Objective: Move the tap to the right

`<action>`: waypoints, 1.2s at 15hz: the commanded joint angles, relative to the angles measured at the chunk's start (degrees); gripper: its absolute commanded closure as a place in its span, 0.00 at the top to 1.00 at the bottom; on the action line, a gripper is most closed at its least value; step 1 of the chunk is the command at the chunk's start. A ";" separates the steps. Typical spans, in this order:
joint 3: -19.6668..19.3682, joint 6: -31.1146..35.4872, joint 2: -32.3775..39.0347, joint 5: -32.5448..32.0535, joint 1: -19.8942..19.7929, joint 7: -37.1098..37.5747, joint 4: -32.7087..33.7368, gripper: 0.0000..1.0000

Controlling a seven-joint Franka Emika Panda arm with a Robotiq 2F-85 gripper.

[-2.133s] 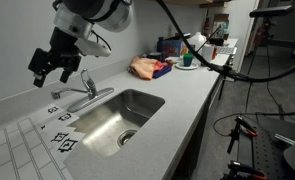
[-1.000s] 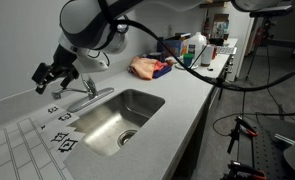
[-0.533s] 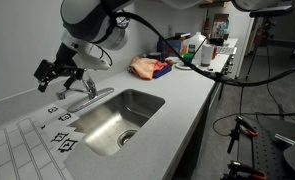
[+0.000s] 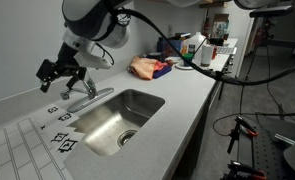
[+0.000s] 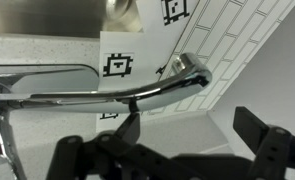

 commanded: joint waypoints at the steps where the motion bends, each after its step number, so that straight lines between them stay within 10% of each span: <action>1: 1.64 -4.77 -3.75 1.91 -0.73 0.09 -6.91 1.00; 18: 1.58 -3.77 -14.62 1.86 -0.75 -4.53 -23.25 1.00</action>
